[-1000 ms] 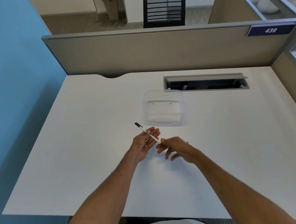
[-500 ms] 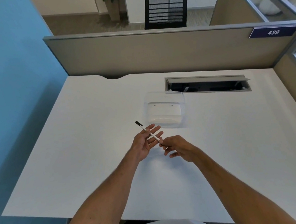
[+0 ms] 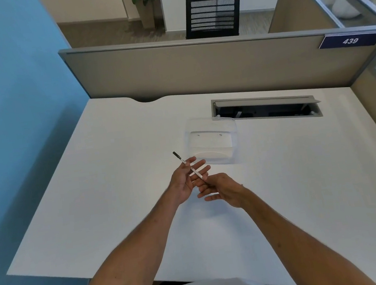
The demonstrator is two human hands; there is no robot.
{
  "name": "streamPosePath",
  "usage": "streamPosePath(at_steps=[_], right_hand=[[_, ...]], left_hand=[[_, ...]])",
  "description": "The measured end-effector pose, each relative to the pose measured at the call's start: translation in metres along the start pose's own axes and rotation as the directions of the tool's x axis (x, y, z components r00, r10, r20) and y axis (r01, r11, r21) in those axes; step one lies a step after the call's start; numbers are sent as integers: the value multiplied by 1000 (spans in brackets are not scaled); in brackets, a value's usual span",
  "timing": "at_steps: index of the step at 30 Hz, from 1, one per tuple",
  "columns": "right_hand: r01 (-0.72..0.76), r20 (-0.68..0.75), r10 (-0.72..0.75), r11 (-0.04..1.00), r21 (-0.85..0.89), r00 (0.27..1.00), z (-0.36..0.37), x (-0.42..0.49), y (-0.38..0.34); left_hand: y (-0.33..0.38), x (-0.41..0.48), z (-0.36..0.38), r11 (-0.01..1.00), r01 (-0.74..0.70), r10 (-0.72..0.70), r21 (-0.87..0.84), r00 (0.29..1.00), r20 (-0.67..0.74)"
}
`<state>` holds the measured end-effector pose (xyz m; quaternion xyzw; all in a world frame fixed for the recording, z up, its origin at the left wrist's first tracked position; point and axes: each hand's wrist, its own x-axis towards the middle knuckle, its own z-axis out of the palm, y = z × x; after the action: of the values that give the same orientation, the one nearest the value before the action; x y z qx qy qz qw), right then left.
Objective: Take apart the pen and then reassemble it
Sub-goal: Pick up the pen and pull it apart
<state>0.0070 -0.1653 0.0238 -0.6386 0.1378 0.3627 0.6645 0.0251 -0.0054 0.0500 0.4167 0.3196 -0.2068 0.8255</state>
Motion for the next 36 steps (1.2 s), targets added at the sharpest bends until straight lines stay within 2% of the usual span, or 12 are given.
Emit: streamPosePath(at_steps=[3, 7, 11, 15, 18, 28, 33, 36], right_hand=[[111, -98, -125, 984, -141, 987, 11, 3, 0], [161, -194, -242, 919, -359, 950, 24, 4, 0], [198, -210, -335, 849, -491, 919, 29, 1, 7], [195, -215, -337, 847, -495, 917, 27, 2, 4], [167, -228, -318, 846, -505, 920, 23, 3, 4], [135, -279, -311, 850, -510, 909, 3, 0, 6], [-27, -384, -233, 826, -563, 893, -10, -3, 14], [-132, -457, -254, 742, -658, 852, -15, -6, 21]], left_hand=[[0, 0, 8, 999, -28, 30, 19, 995, -92], [1, 2, 12, 994, -67, 79, 82, 984, -159], [5, 3, 6, 996, -63, 71, 68, 991, -114], [9, 0, 0, 999, -36, 36, -1, 999, -13], [9, -2, -1, 999, -52, 52, -6, 999, 5], [9, -9, -8, 991, -87, 73, -104, 989, -130], [11, -10, -8, 989, -94, 80, -115, 989, -127], [11, -9, -9, 990, -82, 71, -116, 993, -95]])
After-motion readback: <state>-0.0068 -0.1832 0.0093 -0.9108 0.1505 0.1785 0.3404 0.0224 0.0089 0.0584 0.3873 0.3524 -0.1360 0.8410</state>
